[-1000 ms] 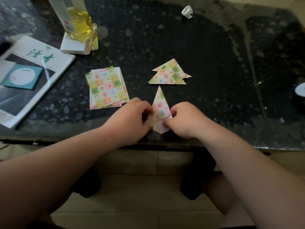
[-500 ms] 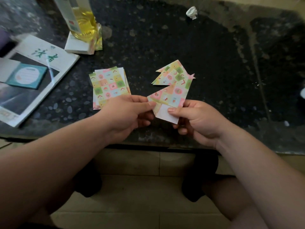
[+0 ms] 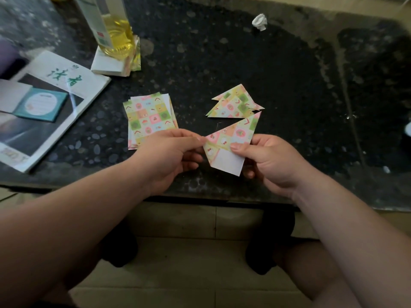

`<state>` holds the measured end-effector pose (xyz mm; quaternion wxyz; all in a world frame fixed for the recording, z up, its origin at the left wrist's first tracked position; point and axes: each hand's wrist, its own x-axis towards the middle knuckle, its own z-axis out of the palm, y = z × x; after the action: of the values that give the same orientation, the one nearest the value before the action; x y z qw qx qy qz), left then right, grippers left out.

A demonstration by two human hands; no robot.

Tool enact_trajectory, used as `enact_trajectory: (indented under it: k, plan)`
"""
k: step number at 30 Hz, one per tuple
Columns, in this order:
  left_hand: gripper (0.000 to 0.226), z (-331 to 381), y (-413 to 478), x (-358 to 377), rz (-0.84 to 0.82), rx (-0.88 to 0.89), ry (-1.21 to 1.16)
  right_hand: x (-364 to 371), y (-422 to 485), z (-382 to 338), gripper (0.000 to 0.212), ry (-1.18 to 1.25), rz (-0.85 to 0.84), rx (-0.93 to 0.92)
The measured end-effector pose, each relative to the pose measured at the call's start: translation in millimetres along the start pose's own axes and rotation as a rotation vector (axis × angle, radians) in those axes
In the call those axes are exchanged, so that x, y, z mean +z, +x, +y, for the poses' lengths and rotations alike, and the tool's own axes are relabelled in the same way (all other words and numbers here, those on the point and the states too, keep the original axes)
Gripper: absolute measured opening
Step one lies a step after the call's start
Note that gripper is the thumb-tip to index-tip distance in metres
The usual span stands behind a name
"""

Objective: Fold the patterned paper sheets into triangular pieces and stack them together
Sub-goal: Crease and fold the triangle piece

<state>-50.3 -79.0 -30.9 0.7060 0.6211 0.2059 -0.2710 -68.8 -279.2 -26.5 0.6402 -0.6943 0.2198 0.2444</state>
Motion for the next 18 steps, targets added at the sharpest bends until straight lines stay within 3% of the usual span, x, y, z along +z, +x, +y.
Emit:
enact_trajectory:
  k: [4,6,8,10,14,18]
  plan:
    - [0.005,-1,0,-1,0.024,-0.014,0.034,2,2,4,0.013,-0.075,0.056,-0.013]
    - [0.009,-2,2,-3,0.053,-0.017,0.041,0,3,6,0.028,-0.159,0.165,-0.087]
    - [0.013,-4,5,-6,0.073,-0.009,0.034,-5,3,11,0.050,-0.386,0.288,-0.253]
    - [0.012,-5,6,-8,0.089,0.001,0.080,-9,-1,15,0.057,-0.698,0.340,-0.446]
    - [0.008,-11,8,-10,0.099,0.022,0.283,-11,-3,21,0.035,-0.993,0.144,-0.687]
    - [0.016,-15,4,-12,0.082,0.060,0.464,-4,-8,31,0.058,-1.211,-0.115,-0.578]
